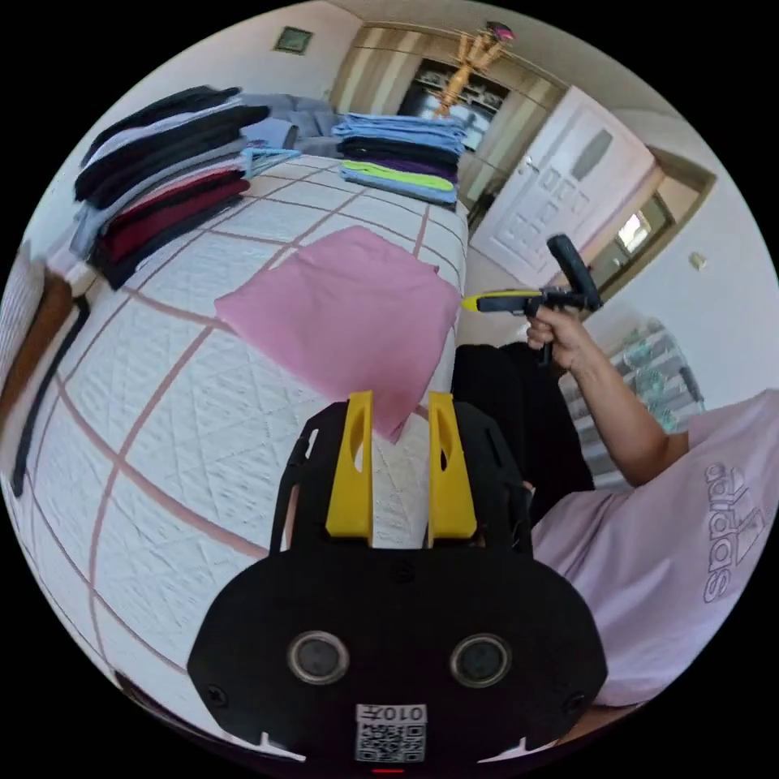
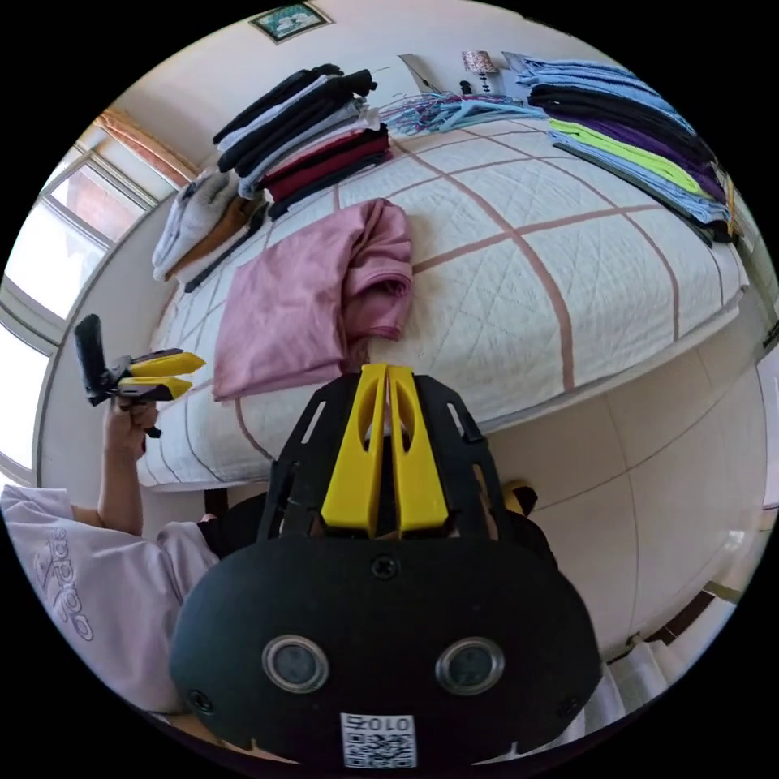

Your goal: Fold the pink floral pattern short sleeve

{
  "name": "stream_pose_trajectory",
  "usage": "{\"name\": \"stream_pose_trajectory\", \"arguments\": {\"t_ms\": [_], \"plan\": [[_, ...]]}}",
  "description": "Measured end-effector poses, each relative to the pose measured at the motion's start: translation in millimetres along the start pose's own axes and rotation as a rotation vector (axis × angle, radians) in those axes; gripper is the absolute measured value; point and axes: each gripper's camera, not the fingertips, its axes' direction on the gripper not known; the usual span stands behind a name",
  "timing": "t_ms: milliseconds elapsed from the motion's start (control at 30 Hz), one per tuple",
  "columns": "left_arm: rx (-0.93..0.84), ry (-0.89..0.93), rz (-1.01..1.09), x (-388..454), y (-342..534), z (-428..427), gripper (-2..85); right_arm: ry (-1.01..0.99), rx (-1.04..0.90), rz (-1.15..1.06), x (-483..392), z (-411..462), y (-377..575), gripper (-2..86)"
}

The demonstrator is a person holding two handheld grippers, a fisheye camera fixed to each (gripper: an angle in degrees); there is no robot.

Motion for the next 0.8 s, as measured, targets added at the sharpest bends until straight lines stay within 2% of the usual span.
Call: {"name": "stream_pose_trajectory", "arguments": {"t_ms": [67, 133, 233, 333, 433, 567, 800], "plan": [[0.066, 0.023, -0.121, -21, 21, -6, 11.4, -0.168, 0.073, 0.017, 7, -4, 11, 3.9], [0.102, 0.084, -0.229, -42, 44, -4, 11.7, -0.251, 0.092, 0.010, 8, 0, 17, 4.4], [0.140, 0.201, -0.281, -52, 57, 7, 11.9, -0.309, 0.092, -0.019, 2, 12, 22, 4.7], [0.110, 0.275, -0.297, -54, 58, 28, 12.1, -0.391, 0.054, -0.022, 2, 31, 24, 5.0], [0.054, 0.254, -0.286, -50, 58, 45, 11.9, -0.458, 0.051, -0.022, 5, 43, 29, 5.1], [0.076, 0.291, -0.311, -57, 66, 50, 10.5, -0.480, 0.016, -0.047, 1, 57, 31, 5.3], [0.099, 0.417, -0.324, -66, 71, 72, 3.1, -0.618, -0.063, -0.022, -4, 100, 28, 8.3]]}}
